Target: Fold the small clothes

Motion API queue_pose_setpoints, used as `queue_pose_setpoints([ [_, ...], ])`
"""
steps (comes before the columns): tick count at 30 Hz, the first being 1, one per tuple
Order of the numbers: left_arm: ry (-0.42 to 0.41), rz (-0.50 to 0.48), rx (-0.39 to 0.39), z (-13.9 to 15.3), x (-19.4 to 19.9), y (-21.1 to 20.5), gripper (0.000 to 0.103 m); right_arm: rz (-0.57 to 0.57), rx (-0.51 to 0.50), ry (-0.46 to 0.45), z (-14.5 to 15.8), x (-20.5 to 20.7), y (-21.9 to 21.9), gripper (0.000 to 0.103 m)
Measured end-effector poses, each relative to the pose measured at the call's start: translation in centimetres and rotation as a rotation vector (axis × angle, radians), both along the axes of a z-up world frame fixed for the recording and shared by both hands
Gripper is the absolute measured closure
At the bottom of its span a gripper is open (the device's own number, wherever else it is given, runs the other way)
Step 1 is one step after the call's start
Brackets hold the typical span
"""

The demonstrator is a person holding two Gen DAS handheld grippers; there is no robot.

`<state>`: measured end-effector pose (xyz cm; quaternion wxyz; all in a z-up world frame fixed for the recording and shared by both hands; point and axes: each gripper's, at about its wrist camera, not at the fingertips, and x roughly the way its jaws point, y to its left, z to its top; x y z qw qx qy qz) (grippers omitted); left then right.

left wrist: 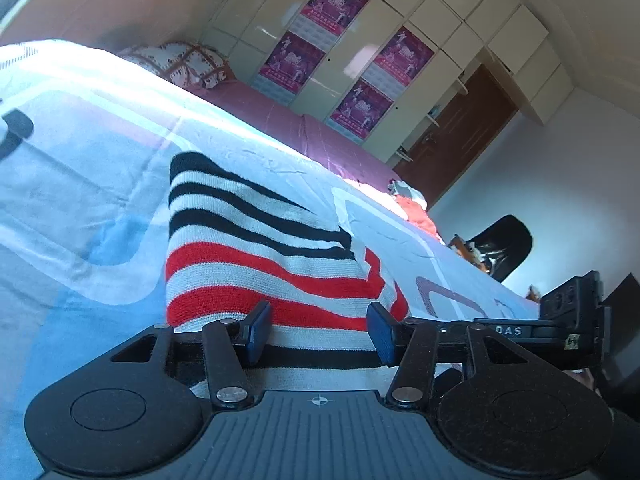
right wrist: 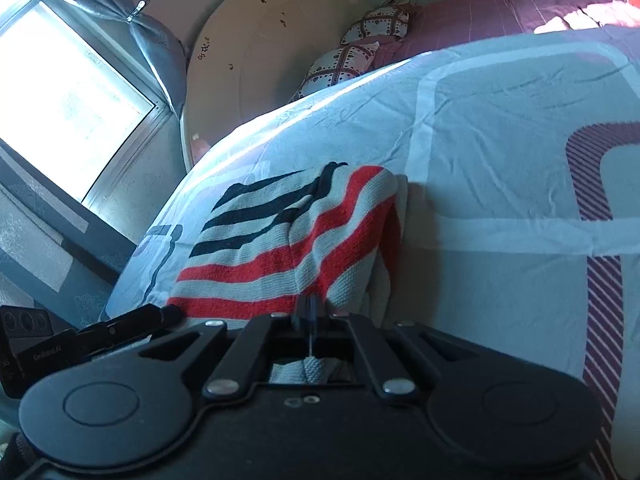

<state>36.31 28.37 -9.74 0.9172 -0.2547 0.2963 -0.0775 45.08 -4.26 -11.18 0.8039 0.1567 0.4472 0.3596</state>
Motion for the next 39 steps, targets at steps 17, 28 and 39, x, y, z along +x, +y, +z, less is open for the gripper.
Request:
queue_pose_setpoints([
  [17,0.084,0.145,0.237,0.1,-9.7,-2.3,0.047,0.027,-0.129,-0.112,1.3,-8.5,-1.5,0.1],
  [28,-0.036,0.251,0.353,8.1,-23.2,-10.6,0.0,-0.086,-0.115,-0.26,8.5,-22.1,-8.9,0.019],
  [39,-0.082,0.233,0.45,14.1,-38.1,-19.0,0.0,-0.121,-0.247,-0.417,13.6,-38.2,-12.5,0.004],
])
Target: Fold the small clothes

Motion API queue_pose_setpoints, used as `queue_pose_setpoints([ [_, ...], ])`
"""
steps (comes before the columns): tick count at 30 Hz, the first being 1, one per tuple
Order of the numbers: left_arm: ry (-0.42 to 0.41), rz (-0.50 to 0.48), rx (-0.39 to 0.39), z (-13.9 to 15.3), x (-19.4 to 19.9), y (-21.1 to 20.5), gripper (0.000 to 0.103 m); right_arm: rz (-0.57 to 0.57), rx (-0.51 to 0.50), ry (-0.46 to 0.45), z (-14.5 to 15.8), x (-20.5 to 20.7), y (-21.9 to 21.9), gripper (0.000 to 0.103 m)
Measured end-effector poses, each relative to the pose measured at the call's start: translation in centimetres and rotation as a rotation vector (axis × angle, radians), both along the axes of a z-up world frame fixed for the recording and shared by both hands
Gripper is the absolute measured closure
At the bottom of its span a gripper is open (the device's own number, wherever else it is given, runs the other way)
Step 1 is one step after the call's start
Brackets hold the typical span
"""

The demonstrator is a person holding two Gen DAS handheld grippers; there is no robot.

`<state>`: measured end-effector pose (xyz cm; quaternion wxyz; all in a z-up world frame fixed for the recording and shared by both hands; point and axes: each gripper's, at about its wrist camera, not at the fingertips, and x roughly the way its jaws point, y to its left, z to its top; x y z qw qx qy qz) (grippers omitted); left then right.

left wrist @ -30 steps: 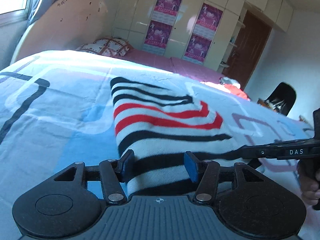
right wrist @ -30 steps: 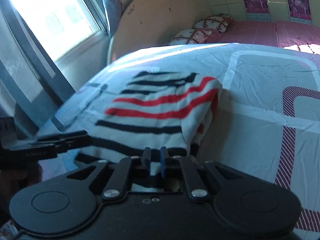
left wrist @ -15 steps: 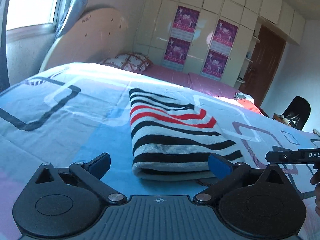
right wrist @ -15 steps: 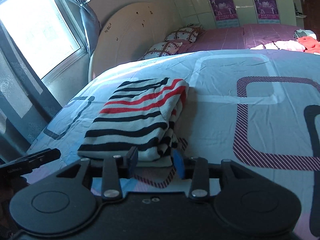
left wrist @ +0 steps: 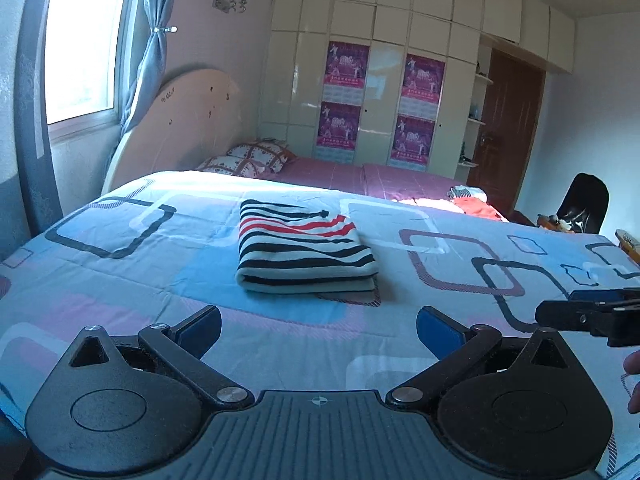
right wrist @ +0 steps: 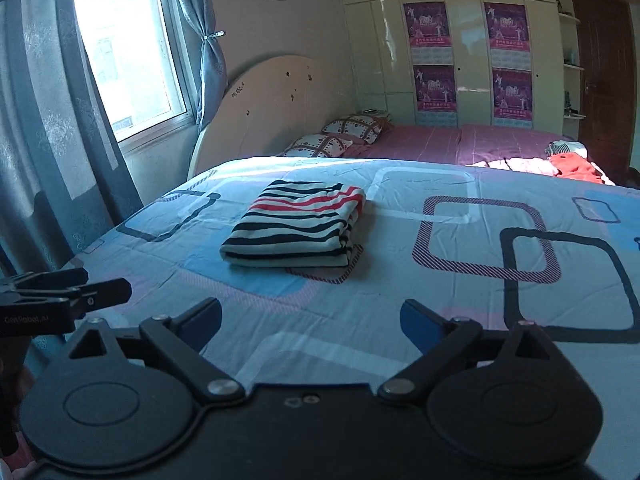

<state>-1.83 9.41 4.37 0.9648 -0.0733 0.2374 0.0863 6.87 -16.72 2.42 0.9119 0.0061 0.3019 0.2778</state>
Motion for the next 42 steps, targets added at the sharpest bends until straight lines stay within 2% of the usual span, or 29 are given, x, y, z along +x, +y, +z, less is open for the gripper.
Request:
queue_pose_setpoints([
  [3,-0.032,0.001,-0.016,1.1,-4.0,-1.1,0.0,-0.011,0.019,0.005,0.5,-3.0,-1.0,0.001],
  [6,-0.046,0.0,-0.017,1.8,-7.0,-2.0,0.0,-0.048,0.032,-0.028,1.1,-5.4,-2.2,0.001],
  [10,-0.058,0.001,-0.018,2.3,-9.1,-2.6,0.0,-0.093,0.007,-0.097,2.0,-7.2,-3.1,0.001],
  [13,-0.088,-0.001,-0.022,3.0,-9.8,-3.0,0.0,-0.115,-0.003,-0.097,2.5,-7.5,-3.5,0.001],
  [22,-0.141,-0.007,-0.005,4.9,-10.4,-4.0,0.0,-0.101,0.012,-0.135,3.6,-8.2,-3.7,0.001],
  [42,-0.135,-0.034,0.008,5.6,-9.1,-4.9,0.0,-0.123,0.046,-0.17,3.8,-8.1,-4.4,0.001],
])
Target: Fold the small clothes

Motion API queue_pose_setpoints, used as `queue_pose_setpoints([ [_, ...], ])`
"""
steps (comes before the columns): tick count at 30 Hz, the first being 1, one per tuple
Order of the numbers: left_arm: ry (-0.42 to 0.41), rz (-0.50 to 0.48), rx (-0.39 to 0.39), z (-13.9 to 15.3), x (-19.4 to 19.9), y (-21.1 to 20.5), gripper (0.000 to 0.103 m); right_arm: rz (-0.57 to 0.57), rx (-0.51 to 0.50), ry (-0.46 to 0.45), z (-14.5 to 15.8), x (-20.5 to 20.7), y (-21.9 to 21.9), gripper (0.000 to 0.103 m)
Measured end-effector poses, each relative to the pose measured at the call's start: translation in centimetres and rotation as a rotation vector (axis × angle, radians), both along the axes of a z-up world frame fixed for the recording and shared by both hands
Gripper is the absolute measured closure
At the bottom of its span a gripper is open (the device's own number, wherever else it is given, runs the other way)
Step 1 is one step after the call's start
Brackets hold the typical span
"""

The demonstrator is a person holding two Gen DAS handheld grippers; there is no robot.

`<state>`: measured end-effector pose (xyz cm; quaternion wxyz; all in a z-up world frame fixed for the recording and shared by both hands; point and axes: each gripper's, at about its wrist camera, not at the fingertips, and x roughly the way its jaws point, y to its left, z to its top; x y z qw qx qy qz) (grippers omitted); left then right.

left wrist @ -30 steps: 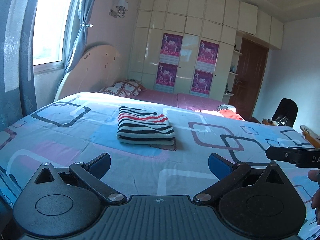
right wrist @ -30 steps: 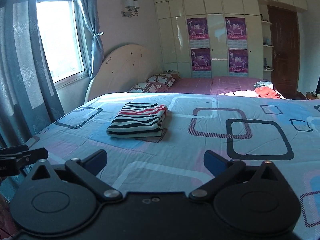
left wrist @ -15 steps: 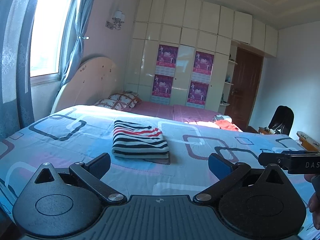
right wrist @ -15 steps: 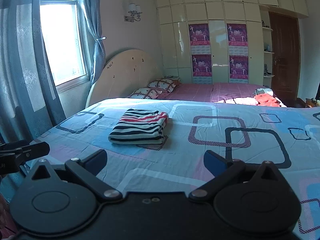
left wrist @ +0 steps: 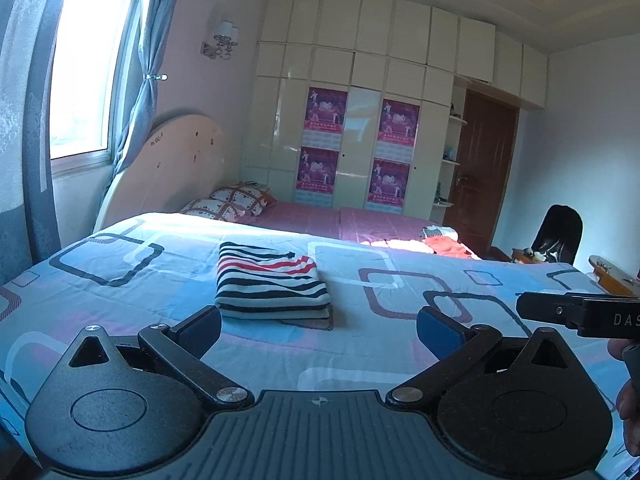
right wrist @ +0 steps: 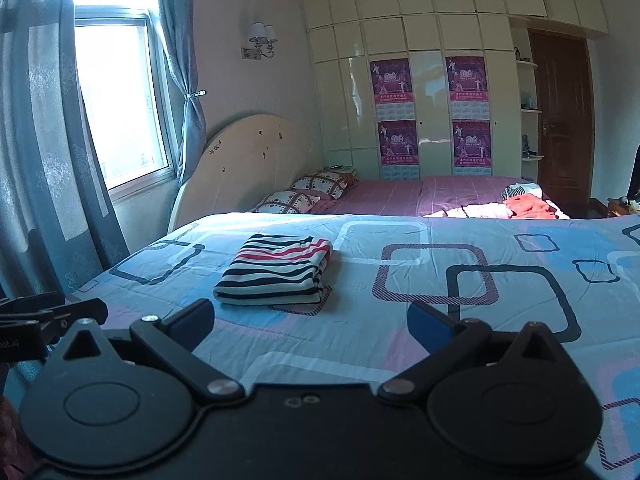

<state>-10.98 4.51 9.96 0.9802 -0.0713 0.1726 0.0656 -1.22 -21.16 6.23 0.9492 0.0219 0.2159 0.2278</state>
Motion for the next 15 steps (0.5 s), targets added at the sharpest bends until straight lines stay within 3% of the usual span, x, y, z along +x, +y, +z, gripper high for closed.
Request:
queue_pose_setpoints([
  [15,-0.001,0.004,0.0,0.03,0.39,0.08,0.0,0.0,-0.003,-0.005,0.08,0.0,0.33,0.001],
])
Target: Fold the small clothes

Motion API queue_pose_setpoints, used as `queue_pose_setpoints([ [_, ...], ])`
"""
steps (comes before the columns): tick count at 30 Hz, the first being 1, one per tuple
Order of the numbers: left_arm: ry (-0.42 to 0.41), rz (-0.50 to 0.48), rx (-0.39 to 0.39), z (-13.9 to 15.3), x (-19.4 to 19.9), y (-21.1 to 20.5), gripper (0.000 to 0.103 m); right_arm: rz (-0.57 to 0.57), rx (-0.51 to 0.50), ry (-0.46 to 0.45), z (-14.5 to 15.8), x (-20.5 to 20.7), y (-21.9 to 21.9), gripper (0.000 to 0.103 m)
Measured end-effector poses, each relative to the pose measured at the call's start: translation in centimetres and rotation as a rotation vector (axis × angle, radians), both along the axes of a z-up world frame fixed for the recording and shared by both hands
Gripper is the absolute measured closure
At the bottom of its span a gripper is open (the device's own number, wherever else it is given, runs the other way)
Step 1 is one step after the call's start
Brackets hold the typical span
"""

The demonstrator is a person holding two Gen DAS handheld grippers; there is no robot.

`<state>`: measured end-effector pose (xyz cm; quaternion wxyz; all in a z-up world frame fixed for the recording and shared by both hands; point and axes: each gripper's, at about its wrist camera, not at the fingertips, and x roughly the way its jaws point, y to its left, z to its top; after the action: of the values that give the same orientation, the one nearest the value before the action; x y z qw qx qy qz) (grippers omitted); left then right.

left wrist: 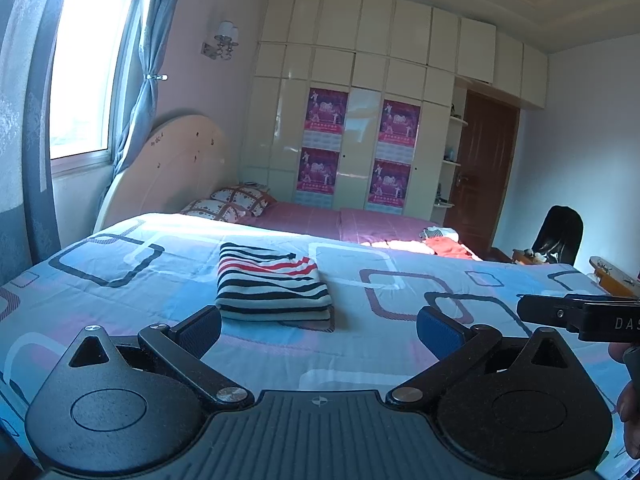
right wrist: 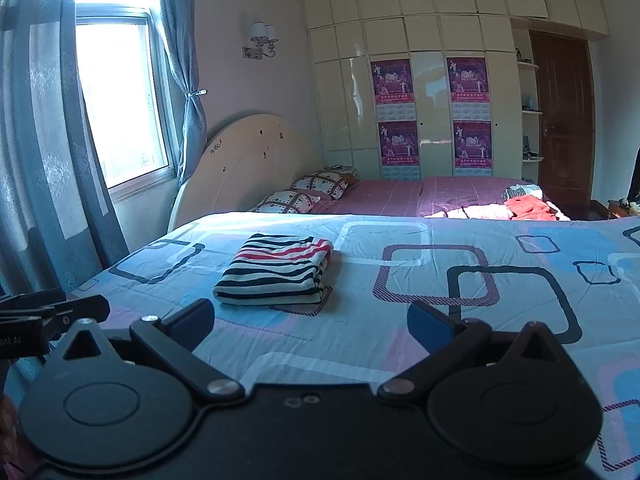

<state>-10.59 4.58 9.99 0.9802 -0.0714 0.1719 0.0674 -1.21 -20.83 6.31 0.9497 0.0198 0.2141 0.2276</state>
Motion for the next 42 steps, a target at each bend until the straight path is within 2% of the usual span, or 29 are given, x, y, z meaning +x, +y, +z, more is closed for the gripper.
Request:
queue_pose_setpoints([
  [29,0.009,-0.021,0.009,0.11,0.8,-0.28,0.0,0.008,0.002,0.004,-0.17,0.83,0.52,0.001],
  [37,0.009,-0.001,0.013,-0.06,0.88,-0.27,0.0,0.014,-0.008,0.001,-0.29,0.82,0.74,0.001],
  [42,-0.022,-0.014,0.028,0.26,0.51,-0.53,0.001,0.015,-0.018,-0.007,-0.42,0.55,0.91,0.001],
])
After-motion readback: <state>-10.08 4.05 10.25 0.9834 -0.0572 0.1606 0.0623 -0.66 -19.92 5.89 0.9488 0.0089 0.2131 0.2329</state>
